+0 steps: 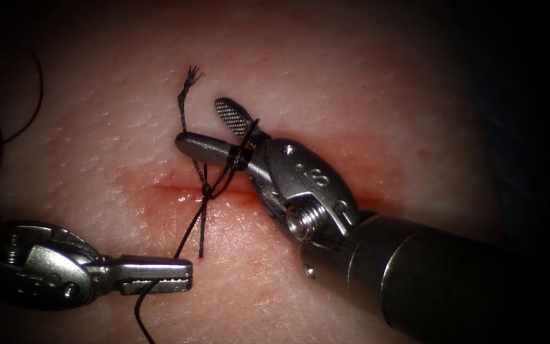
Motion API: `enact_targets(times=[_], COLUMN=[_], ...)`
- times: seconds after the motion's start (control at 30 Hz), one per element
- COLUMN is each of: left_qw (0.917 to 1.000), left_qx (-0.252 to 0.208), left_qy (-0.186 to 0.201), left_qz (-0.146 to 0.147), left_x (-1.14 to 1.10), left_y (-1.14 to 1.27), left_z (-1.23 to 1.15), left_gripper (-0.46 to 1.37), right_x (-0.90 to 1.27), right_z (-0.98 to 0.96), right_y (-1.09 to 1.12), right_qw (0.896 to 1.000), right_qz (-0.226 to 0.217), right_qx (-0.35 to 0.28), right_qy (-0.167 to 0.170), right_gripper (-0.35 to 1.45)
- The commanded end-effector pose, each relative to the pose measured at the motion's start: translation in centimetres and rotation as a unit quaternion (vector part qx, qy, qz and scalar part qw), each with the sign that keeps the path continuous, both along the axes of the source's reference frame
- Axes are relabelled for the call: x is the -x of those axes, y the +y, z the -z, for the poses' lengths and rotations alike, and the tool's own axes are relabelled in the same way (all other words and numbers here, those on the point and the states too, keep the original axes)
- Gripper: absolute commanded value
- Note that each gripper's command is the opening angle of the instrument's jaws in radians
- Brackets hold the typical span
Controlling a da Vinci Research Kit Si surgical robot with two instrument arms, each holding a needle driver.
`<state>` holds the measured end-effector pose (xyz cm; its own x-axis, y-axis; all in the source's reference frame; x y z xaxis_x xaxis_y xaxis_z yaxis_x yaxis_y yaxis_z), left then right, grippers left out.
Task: Wound Closure
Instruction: Grab the suture tail with the right gripper
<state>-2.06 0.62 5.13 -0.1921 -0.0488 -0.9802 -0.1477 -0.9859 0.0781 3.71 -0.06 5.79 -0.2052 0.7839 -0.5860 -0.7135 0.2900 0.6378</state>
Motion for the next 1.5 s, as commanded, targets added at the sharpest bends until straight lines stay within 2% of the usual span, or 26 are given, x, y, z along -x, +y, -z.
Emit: enact_targets(times=[0.03, 0.2, 0.67, 0.97, 1.5], left_qw=[1.0, 1.0, 1.0, 0.9999, 1.0], left_qx=[-0.001, -0.002, -0.002, -0.001, -0.002], left_qy=[0.0, -0.001, -0.002, -0.004, -0.002], left_qz=[-0.005, -0.005, -0.007, -0.01, -0.007], left_x=[0.0, 0.01, -0.01, -0.05, -0.08], left_y=[0.02, 0.05, 0.07, 0.05, 0.06], left_z=[0.0, -0.01, -0.04, -0.05, -0.11], left_gripper=[-0.35, -0.35, -0.35, -0.35, -0.35], right_x=[-0.04, -0.18, -0.43, -0.49, -0.48], right_z=[-0.02, -0.06, -0.16, -0.28, -0.11], right_y=[0.03, 0.12, 0.29, 0.21, 0.26], right_qw=[1.0, 1.0, 0.999, 0.997, 0.998], right_qz=[0.002, 0.001, 0.014, 0.039, 0.028], right_qx=[-0.002, -0.011, -0.025, -0.062, -0.043], right_qy=[0.005, 0.021, 0.025, 0.006, 0.028], right_gripper=[0.81, 0.82, 0.8, 0.81, 0.72])
